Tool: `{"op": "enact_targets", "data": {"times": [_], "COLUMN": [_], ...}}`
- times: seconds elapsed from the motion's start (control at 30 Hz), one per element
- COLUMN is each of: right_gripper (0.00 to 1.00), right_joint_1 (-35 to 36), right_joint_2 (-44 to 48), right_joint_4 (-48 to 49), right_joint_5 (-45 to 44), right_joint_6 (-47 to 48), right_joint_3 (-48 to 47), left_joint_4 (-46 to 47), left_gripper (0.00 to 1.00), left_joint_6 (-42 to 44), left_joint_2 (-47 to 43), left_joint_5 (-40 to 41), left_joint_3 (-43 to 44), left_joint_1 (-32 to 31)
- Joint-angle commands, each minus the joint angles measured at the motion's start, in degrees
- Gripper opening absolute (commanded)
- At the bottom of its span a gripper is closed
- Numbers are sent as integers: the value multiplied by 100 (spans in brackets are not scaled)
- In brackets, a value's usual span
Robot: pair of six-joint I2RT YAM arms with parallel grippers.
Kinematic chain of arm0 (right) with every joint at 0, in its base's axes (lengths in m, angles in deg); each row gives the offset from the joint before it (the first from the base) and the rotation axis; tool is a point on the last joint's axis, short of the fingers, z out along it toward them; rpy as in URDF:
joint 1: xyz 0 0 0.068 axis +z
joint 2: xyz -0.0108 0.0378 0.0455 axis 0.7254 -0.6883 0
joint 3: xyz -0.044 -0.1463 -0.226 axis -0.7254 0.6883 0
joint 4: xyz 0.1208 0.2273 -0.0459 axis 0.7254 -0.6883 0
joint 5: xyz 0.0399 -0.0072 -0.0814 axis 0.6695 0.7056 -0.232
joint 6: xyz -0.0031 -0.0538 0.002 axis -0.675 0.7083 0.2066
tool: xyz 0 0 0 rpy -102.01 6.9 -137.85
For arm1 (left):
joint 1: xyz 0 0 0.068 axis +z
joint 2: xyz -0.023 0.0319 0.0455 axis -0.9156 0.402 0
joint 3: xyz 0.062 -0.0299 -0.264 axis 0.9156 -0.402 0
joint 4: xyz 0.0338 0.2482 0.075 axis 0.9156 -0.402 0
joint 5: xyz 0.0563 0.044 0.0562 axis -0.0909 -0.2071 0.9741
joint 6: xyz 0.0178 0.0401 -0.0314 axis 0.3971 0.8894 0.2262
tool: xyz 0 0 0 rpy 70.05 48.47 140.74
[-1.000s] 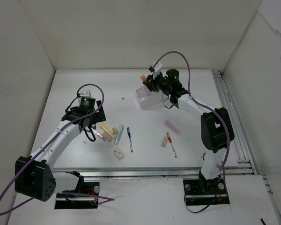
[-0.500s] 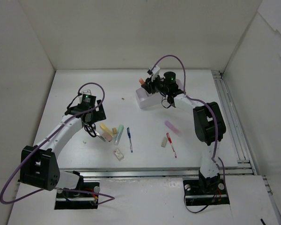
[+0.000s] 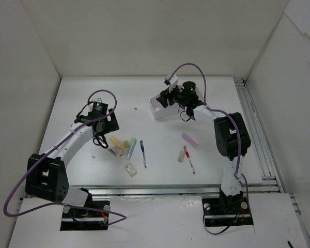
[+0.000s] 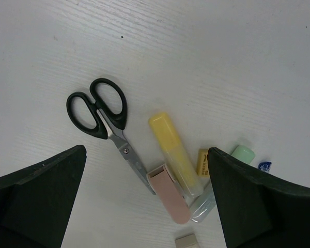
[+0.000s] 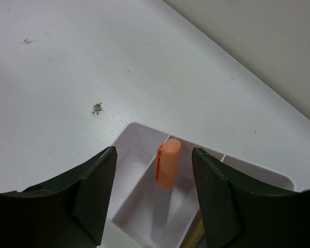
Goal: Sort the stationery into containers
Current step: Place the pen in the storage box, then pick up the pen from the center of the board.
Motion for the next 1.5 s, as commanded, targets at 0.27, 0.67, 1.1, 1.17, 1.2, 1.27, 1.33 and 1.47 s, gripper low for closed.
{"op": "enact_targets", "data": {"times": [0.27,0.67,1.1,1.17,1.2,1.27,1.33,1.47], "right_gripper": [98,98,98,98,98,98,98,98], "right_joint_1": [451,838,855,855,855,847,838,847], "right_joint_2": [2396,4699,5227,5254,5280,5298,5324,5403], "right_joint_4": [558,269,-1209,-1252,-1270,-1305,-1323,-1376], "right_joint_5": [-592,-3589,-4268,-4294,-4303,-4364,-4443,-4470], "right_joint_6": [-44,-1293,-1240,-1240,-1249,-1240,-1240,-1231], "right_joint_3": [1092,3254,3299,3308,3317,3326,3334,3343], "left_joint_4": [-85,-578,-667,-649,-649,-658,-614,-508], "left_gripper": [99,88,63,59,56,48,38,18], "left_joint_6": [-1277,-2481,-3317,-3343,-3361,-3370,-3378,-3317], "left_joint_2": [312,1305,1885,1973,2026,2158,2228,2185], "left_joint_5": [266,496,1093,1164,1190,1208,1260,1313], "left_joint_3": [302,760,857,936,971,1041,1041,1050], "left_joint_1": [-85,-314,-684,-684,-684,-684,-684,-736]}}
